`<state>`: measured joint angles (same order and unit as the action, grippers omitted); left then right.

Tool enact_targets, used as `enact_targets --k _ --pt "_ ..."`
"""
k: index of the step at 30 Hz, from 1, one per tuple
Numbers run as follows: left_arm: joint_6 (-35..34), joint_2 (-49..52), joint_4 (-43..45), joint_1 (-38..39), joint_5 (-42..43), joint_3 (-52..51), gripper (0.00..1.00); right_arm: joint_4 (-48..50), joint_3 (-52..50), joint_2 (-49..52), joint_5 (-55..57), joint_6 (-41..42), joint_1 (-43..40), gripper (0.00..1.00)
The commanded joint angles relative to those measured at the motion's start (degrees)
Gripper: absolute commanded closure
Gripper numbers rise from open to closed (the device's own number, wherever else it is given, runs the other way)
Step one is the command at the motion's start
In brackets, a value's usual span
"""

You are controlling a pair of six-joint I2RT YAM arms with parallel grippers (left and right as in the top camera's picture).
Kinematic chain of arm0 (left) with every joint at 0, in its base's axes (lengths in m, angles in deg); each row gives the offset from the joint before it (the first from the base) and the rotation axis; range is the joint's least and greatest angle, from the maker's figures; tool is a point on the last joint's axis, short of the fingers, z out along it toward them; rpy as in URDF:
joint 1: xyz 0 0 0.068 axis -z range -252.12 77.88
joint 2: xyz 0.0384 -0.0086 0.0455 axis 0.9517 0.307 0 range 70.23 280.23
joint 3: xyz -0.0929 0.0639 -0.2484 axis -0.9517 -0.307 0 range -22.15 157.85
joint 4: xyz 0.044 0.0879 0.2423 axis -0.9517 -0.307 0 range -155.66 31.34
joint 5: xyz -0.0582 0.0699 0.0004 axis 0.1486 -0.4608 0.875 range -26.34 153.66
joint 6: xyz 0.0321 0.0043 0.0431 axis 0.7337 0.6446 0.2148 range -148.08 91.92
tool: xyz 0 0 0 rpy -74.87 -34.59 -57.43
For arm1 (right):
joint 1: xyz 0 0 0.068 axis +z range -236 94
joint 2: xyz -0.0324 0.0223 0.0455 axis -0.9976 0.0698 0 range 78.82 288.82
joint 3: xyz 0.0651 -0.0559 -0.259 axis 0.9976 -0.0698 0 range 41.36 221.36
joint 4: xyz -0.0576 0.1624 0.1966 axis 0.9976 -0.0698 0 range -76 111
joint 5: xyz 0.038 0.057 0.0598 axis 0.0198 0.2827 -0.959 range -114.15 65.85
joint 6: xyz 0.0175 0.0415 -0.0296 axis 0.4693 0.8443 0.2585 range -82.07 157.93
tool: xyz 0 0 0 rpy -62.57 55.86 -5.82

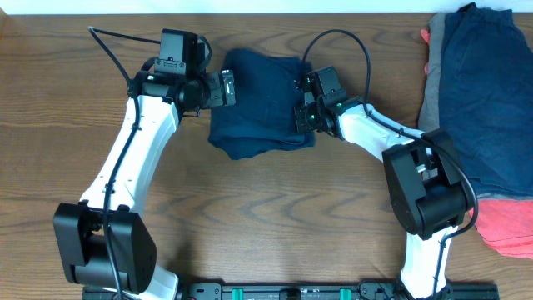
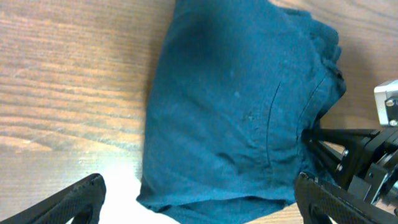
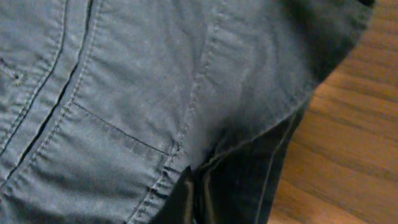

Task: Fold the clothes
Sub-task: 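Release the right gripper and retract it toward the clothes stack, then drag the folded shorts with the left gripper to the far-left table edge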

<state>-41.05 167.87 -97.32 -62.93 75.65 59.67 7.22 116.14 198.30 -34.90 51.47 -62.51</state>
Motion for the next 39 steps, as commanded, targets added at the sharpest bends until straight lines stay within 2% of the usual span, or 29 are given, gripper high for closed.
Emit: enact_targets --k 1,2,3,4,5,7,8,16,22,27,31,39 --pt "2.49 0.42 -0.79 0.94 -0.87 0.90 0.02 0.17 -0.22 0.68 1.14 0.22 0.42 0.99" --pt "3.48 0.42 -0.96 1.44 -0.87 0.90 0.02 -0.02 0.13 0.26 0.37 0.37 0.22 0.94" --pt "4.24 0.42 -1.03 2.03 -0.87 0.90 0.02 -0.22 0.59 -0.26 -0.83 0.44 -0.13 0.80" --pt "4.72 0.42 -1.03 2.75 -0.90 0.90 0.02 -0.59 1.07 -1.14 -2.19 0.87 -0.50 0.56" --pt "5.42 0.42 -0.98 3.50 -0.90 0.90 0.02 -0.85 1.66 -2.05 -3.69 1.31 -1.01 0.39" --pt "6.86 0.42 -0.90 5.14 -0.92 0.90 0.02 -1.75 2.97 -4.85 -7.21 1.49 -2.49 0.11" --pt "7.37 0.42 -0.90 5.95 -0.94 0.90 0.02 -2.40 3.72 -6.43 -8.35 1.53 -3.34 0.03" --pt "13.90 2.71 -1.14 11.80 -0.90 0.85 0.02 -7.52 6.16 -17.81 -7.58 1.66 -11.93 0.01" --pt "21.18 9.51 -2.51 12.52 -0.87 0.85 0.02 -13.79 6.03 -18.10 -5.68 1.64 -17.09 0.01" --pt "25.70 15.45 -4.24 12.20 -1.42 0.85 0.02 -16.79 5.99 -18.10 -2.64 1.60 -17.94 0.01" --pt "25.83 18.47 -4.61 11.47 -5.66 0.85 0.02 -17.09 5.99 -18.10 -2.56 1.38 -17.90 0.01" --pt "28.37 20.13 -5.86 6.71 -19.34 0.76 0.02 -17.14 5.90 -18.10 -2.51 1.38 -17.88 0.01"
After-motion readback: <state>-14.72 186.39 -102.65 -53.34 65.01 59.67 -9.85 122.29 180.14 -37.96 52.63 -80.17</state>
